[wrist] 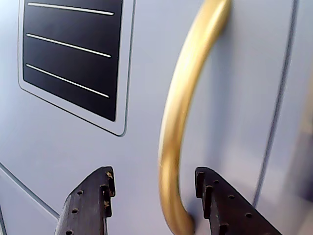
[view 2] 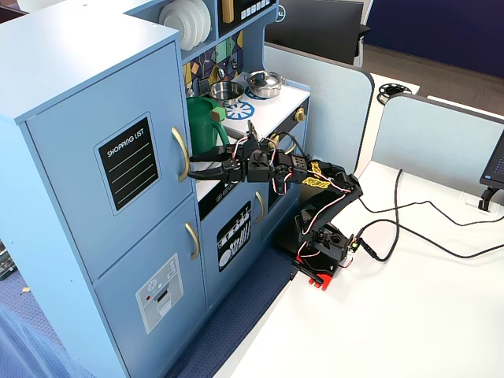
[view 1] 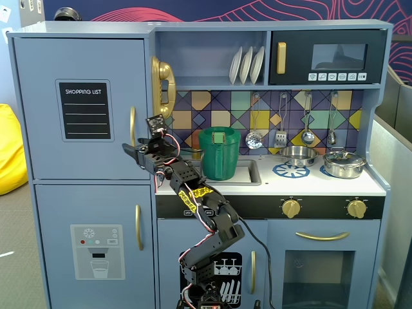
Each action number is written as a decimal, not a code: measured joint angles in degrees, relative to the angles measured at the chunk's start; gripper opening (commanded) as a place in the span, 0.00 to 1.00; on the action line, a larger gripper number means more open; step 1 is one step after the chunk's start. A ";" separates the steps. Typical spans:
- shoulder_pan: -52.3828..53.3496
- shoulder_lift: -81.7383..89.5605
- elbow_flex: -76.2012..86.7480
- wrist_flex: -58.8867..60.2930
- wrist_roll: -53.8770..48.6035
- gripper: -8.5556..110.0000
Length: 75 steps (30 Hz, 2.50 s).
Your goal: Open the left cabinet door
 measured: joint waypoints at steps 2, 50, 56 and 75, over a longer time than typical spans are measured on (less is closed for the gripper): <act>-0.70 -1.49 -0.88 -0.79 -0.62 0.17; 6.24 32.87 15.03 15.47 -14.59 0.11; 8.53 24.35 15.03 13.62 -13.80 0.10; -17.05 16.00 14.85 -0.09 -26.72 0.10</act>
